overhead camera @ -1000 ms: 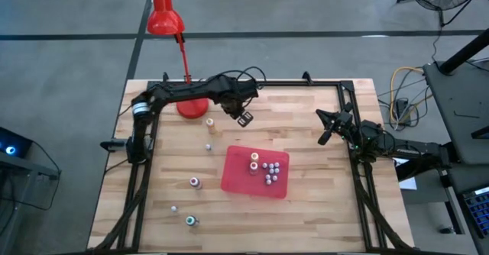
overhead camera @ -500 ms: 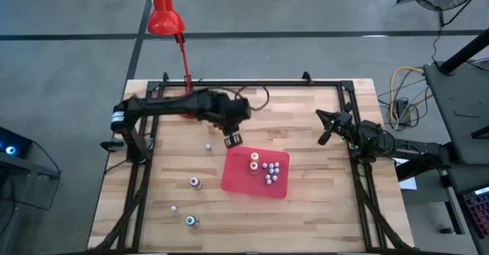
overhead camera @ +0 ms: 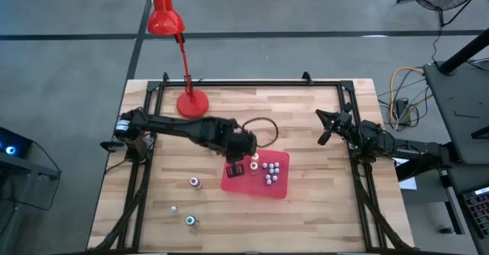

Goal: Pick & Place food coloring
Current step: Put the small black food coloring bottle in the red bin

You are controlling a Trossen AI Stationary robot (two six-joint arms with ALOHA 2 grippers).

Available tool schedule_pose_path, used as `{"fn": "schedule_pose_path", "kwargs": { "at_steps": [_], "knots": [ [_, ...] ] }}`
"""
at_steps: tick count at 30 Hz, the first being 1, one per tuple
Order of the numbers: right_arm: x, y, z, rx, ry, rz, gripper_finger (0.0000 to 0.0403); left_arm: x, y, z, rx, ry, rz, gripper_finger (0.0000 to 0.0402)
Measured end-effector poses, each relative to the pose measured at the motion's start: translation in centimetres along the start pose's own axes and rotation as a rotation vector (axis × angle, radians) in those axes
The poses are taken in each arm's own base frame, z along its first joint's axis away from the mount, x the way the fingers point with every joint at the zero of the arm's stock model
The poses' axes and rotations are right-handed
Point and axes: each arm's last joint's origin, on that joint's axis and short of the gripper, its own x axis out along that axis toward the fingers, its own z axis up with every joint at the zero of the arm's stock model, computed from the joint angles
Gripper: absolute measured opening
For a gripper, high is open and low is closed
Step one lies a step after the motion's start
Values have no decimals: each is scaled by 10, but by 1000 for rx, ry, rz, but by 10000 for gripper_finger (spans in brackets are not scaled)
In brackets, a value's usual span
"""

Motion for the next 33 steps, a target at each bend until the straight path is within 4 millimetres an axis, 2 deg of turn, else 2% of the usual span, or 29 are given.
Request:
{"fn": "schedule_pose_path", "kwargs": {
  "at_steps": [8,17,25,33],
  "knots": [
    [0,0,0,0,1,0,9,9,-39,1,52,15,-84,44],
    [0,0,0,5,4,0,9,33,-70,22,76,15,-105,44],
    [0,0,0,7,4,0,9,57,-87,44,147,31,-109,44],
    [0,0,0,2,4,1,9,81,-94,39,212,69,-118,44]
  ]
}}
